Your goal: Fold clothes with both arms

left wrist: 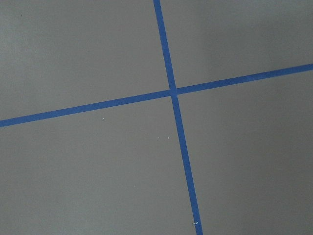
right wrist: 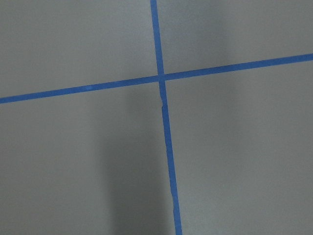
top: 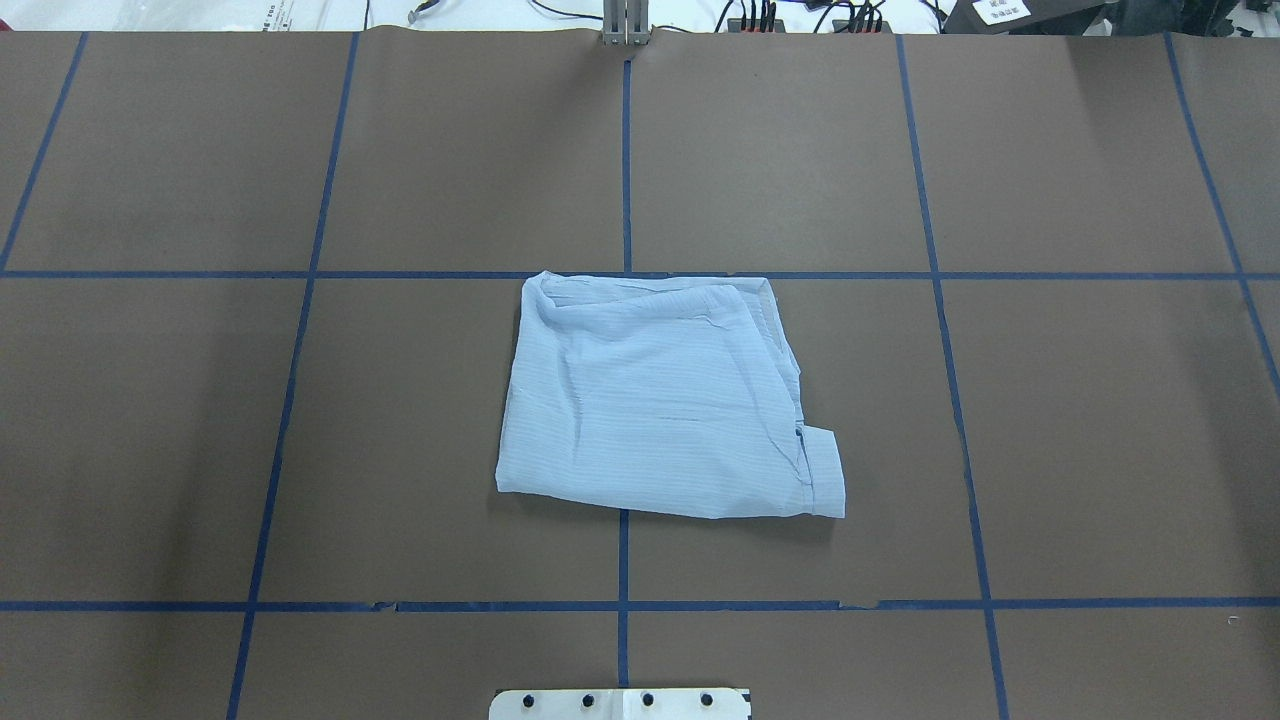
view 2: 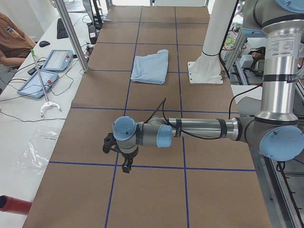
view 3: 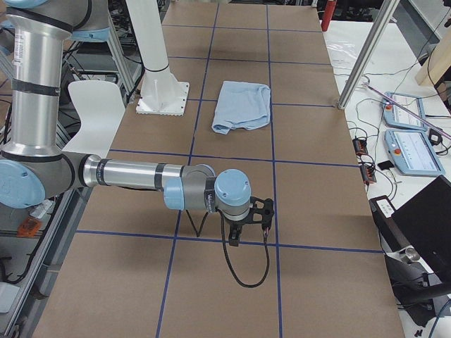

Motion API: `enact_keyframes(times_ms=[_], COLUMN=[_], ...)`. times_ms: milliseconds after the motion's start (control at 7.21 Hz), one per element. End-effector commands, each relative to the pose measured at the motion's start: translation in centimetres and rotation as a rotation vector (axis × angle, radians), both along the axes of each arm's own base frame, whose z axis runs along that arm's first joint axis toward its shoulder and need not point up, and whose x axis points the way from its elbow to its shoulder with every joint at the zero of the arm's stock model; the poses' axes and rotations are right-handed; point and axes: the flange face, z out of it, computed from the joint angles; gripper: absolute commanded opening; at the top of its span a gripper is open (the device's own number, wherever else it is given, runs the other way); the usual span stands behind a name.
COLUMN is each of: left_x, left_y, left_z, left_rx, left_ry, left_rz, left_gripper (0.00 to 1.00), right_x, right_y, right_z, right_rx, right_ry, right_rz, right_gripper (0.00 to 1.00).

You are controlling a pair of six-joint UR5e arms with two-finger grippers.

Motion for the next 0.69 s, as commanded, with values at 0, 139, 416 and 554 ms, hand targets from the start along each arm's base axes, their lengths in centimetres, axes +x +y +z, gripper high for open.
enact_keyframes(times_ms=[0,139,416,554], left_x=[-0.02,-0.09,-0.04,0.0], left_y=[-0.11,-0.1,-0.14,-0.18], left_z=[-0.48,-0.48,-0.75,-1.05], left_rx=[0.01,0.01,0.011,-0.057], left_ry=[-0.004,-0.004,-0.007,0.004], left_rz=[0.0,-0.002,-0.003,-0.075], left_gripper=[1.0,1.0,1.0,1.0], right_x=[-1.52,-1.56,-1.58,-1.58], right_y=[-0.17,-0.22,0.01,0.16], right_z=[-1.12,-1.17,-0.84,-0.71], right_rx=[-0.018,-0.019,-0.027,-0.03], right_ry=[0.023,0.038,0.036,0.036], right_rz=[-0.003,0.0,-0.001,-0.001], right_gripper=[1.0,1.0,1.0,1.0])
